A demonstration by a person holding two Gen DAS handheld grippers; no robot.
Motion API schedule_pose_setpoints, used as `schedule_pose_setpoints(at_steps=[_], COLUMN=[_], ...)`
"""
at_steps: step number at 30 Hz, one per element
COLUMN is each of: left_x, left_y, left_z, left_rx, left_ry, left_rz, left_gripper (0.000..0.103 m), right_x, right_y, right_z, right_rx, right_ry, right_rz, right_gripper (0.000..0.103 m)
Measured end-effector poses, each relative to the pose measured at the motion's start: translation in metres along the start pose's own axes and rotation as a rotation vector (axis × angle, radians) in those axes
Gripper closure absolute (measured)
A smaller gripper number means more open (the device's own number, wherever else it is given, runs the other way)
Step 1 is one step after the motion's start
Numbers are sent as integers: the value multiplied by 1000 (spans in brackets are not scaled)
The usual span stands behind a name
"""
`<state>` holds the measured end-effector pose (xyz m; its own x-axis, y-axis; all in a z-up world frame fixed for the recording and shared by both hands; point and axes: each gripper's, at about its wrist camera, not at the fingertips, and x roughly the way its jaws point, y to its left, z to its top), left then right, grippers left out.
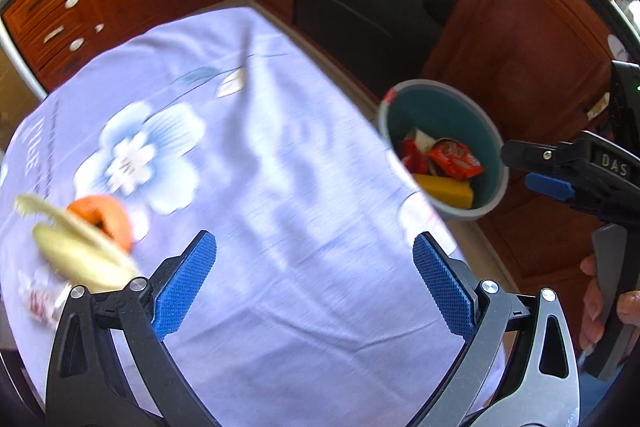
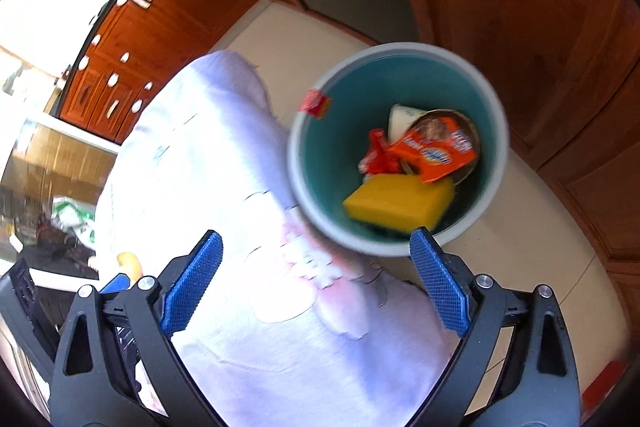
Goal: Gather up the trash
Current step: 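Move both open tools back over the table toward the corn husks, then grasp the corn husks with the right tool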
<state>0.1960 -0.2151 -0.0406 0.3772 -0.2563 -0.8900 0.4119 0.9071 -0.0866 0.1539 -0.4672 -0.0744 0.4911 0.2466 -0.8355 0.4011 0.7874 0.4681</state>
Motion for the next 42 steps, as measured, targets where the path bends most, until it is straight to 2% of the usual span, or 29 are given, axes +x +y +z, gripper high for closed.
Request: schedule_pose_setpoints(at_steps=[10, 14, 20, 24, 30, 35, 37, 39, 42], left_x=[-39, -52, -60, -64, -52, -42, -41, -41, -39], left_y=[101, 155, 230, 267, 282, 288, 289, 291, 294], left_z=[-56, -80, -110, -129, -136, -141, -143, -145, -147], left_rx=[-187, -283, -453, -539, -550, -537, -529, -527, -535], left_ry=[-36, -52, -65, -78, -50, -27, -24, -26, -24], left_rz=[36, 62, 63, 52, 56, 52, 54, 54, 41], left_gripper=[4, 4, 4, 4, 4, 4, 4, 4, 4], right_x=[13, 24, 48, 66, 102, 131, 142, 150, 154], right_y=[100, 144, 204, 252, 313, 346, 351, 354, 355], right_z=[-41, -57, -79, -93, -103, -111, -118, -128, -137], right_rx=[-196, -285, -389, -488, -618, -695, -708, -716, -760], right_ry=[76, 105, 151, 178, 192, 226, 271, 320, 317], right_rz=[20, 20, 11, 34, 74, 87, 89, 93, 54], right_gripper=[12, 12, 12, 12, 12, 13, 27, 35, 35])
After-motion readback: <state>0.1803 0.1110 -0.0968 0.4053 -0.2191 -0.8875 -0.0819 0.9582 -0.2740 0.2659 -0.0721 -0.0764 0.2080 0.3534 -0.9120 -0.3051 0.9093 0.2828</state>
